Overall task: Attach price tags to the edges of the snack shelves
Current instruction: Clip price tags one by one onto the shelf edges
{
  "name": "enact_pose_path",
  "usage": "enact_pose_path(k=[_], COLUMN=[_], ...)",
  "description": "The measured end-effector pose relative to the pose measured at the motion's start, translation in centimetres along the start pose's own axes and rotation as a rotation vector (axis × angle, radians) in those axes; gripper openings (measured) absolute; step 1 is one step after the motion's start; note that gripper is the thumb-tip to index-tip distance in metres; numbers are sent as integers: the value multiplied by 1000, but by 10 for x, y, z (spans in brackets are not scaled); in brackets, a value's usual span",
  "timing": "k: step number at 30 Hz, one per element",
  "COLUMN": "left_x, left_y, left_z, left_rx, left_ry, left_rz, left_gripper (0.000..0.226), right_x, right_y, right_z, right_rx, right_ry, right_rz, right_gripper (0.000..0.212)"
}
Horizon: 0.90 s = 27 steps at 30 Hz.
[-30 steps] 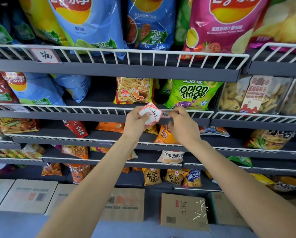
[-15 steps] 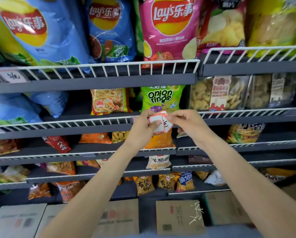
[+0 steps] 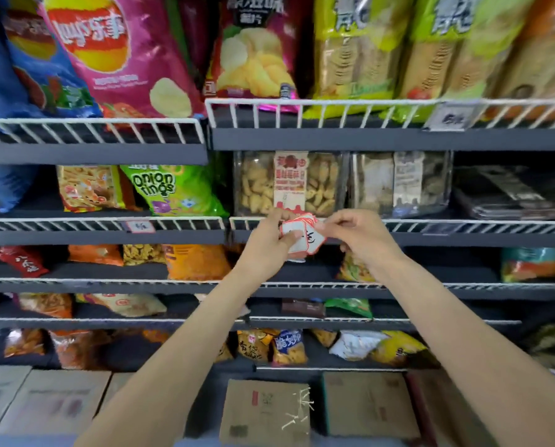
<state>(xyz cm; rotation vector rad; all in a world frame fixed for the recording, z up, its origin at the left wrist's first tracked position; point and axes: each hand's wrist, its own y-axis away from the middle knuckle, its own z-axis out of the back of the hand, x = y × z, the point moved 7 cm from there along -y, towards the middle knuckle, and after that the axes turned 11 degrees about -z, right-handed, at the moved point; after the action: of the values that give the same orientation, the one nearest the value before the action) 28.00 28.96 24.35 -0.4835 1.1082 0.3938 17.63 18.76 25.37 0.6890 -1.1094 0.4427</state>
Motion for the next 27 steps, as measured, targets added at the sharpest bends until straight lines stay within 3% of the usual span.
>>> enact_pose_path(k=[6, 15, 22, 27], left_x=[-8, 0, 11, 0], left_y=[-17, -31, -35, -43], left_z=[-43, -90, -134, -180], left_rx=[-60, -3, 99, 122], left_ry=[-41, 5, -204, -204], left_rz=[62, 117, 202, 230], left_gripper=[13, 11, 32, 37], right_x=[-20, -45, -79, -83], right_y=[-10, -11, -25, -35], right_z=[62, 118, 171, 208], right_rx=[-15, -99, -305, -352], right_ry=[-54, -117, 15, 136], right_rz=[-41, -15, 50, 96], right_gripper=[9, 21, 23, 15])
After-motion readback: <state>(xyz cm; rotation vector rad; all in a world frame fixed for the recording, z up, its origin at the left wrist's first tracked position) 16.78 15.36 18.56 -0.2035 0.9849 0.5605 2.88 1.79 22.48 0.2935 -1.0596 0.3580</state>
